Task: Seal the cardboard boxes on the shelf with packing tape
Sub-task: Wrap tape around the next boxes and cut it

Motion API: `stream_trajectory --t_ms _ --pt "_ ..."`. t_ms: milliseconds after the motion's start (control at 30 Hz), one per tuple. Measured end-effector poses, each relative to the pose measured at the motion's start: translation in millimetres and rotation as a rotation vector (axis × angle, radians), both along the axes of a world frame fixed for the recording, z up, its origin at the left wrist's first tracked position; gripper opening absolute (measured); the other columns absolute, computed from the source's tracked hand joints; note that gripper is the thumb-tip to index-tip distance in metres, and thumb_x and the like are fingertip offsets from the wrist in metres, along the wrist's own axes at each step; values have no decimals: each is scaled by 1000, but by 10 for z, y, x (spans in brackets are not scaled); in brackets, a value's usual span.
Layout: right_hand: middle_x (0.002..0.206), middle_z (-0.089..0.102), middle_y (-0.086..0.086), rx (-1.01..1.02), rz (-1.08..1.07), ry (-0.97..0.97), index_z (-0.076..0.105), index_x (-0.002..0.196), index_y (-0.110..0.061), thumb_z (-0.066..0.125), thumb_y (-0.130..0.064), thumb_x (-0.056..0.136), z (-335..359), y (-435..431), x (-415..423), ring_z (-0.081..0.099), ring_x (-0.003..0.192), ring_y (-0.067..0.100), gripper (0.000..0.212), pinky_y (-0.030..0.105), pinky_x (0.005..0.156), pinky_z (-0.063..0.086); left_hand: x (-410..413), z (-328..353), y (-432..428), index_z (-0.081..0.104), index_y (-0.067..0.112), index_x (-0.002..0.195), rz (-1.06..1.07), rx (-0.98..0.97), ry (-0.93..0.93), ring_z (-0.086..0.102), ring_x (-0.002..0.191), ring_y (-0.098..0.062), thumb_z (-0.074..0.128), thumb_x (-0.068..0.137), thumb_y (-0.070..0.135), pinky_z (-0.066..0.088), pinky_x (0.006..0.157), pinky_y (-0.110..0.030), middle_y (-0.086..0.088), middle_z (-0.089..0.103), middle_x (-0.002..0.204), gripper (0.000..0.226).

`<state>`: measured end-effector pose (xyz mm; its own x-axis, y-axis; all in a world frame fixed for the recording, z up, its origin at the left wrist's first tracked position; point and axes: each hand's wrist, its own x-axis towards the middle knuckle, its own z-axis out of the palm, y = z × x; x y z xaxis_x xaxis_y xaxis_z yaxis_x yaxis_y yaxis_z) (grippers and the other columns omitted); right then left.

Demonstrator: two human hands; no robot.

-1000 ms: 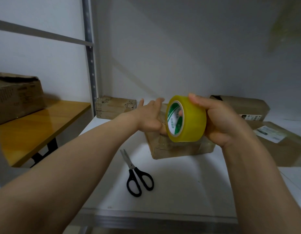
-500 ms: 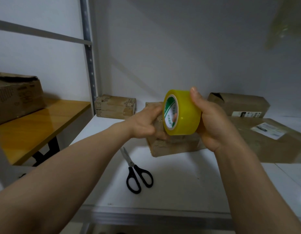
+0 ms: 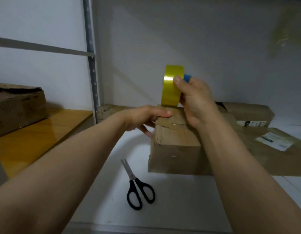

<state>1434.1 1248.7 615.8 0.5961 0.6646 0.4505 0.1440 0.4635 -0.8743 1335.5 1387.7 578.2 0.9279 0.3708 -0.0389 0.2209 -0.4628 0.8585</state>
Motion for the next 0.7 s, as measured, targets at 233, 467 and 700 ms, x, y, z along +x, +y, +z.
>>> stream_trajectory --t_ms 233,467,700 --pt "94 73 1 -234 -55 34 63 122 -8 59 -21 102 -123 345 197 72 74 8 25 25 59 56 -268 -306 205 14 43 159 -276 -200 -131 28 150 -17 90 58 59 18 124 -52 10 33 162 128" --pt "97 74 7 -270 -101 37 66 115 -8 60 -22 102 -126 448 276 73 82 18 21 30 62 57 -317 -329 -87 13 47 153 -29 232 -245 30 144 -9 94 51 57 31 121 -44 20 23 157 131" --pt "104 70 9 -305 -66 75 62 115 -8 56 -22 104 -126 521 239 70 88 20 19 34 65 58 -428 -454 -110 37 57 143 19 682 -360 18 150 -9 72 66 75 31 118 -45 22 10 163 87"
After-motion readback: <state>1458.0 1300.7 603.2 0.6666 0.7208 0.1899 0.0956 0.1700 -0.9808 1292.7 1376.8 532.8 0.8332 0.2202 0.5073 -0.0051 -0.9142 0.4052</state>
